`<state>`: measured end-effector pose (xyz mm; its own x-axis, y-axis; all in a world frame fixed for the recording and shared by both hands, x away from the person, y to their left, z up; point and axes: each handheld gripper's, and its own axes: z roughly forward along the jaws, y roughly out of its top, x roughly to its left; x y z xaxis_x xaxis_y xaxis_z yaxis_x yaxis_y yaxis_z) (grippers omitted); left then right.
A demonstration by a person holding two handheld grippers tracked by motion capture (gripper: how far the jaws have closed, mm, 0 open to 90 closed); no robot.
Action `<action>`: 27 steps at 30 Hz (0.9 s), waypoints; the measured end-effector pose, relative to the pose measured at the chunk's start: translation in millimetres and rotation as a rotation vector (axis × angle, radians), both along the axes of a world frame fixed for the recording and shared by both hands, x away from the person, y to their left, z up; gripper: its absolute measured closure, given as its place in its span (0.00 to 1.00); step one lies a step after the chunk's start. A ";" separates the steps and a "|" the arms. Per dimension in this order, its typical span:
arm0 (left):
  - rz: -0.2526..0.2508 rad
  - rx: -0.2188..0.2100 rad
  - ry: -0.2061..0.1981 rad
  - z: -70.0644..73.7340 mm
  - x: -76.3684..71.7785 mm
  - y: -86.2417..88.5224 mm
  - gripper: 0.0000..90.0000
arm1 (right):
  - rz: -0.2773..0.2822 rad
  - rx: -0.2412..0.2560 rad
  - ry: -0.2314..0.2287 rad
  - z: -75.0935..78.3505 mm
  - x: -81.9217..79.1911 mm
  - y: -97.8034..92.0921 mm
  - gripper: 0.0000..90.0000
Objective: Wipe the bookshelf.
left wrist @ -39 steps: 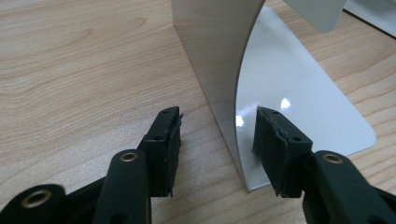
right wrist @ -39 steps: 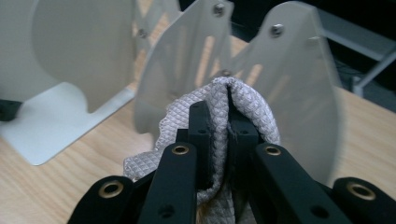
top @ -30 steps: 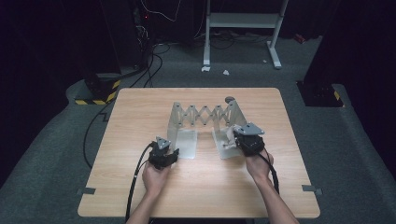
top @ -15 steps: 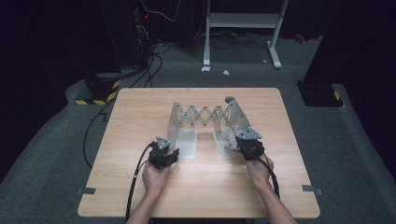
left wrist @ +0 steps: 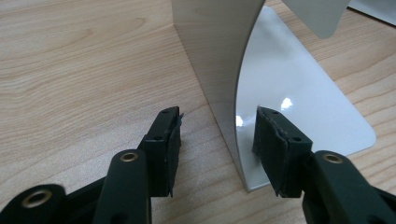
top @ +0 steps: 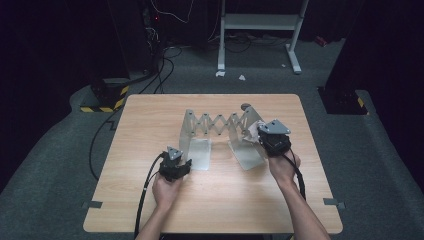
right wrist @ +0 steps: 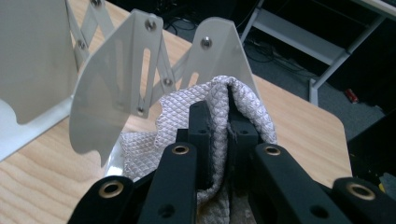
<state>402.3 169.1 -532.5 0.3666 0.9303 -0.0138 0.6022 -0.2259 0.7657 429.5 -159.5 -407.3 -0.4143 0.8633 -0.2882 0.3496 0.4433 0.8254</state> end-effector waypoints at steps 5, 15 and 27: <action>0.000 0.000 0.000 0.0 0.0 0.1 0.57 | -0.003 -0.005 0.022 -10.1 4.8 4.3 0.93; 0.000 -0.001 0.000 0.0 0.0 0.1 0.57 | 0.011 -0.003 0.150 -60.8 12.6 4.9 0.93; -0.010 -0.005 -0.001 0.0 -0.3 0.0 0.63 | 0.015 0.010 0.280 -98.5 24.6 12.9 0.93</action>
